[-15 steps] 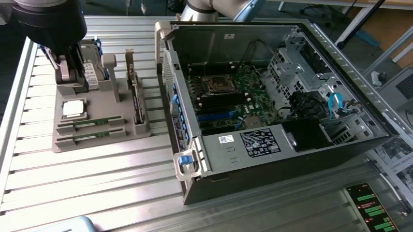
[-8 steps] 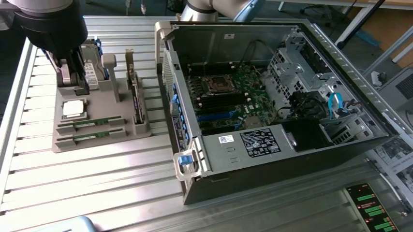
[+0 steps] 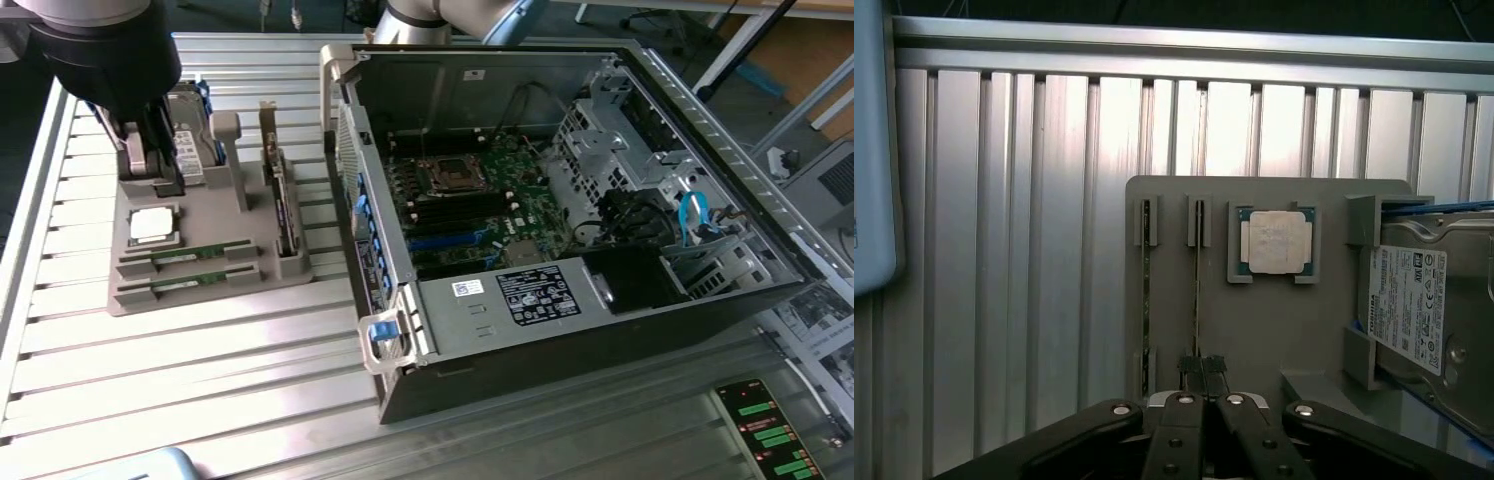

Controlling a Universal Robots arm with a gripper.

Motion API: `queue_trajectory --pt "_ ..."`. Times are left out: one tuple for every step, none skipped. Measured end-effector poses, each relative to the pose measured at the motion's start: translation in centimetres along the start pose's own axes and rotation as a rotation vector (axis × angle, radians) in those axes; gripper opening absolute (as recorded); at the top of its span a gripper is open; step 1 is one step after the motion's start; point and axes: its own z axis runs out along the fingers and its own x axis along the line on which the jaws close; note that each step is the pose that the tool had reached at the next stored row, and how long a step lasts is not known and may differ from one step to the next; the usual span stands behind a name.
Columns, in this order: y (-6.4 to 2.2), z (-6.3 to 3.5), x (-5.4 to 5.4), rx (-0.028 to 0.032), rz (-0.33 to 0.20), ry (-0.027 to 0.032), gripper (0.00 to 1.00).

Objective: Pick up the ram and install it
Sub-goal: 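Pick up the ram and move it above insertion slot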

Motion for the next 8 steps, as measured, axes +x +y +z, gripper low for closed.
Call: queue_trajectory --pt "0.00 0.00 0.00 0.0000 0.000 -0.0001 0.11" --pt "0.00 0.00 0.00 0.0000 0.000 0.0000 0.11" --pt "0.00 0.00 0.00 0.0000 0.000 0.0000 0.17" --pt "0.00 0.00 0.00 0.0000 0.000 0.0000 0.17" --pt "0.00 0.00 0.00 0.0000 0.000 0.0000 0.17" --pt "0.00 0.00 0.00 0.0000 0.000 0.0000 0.17" --pt "0.00 0.00 0.00 0.0001 0.000 0.0000 0.17" --pt "0.00 0.00 0.00 0.0000 0.000 -0.0001 0.17"
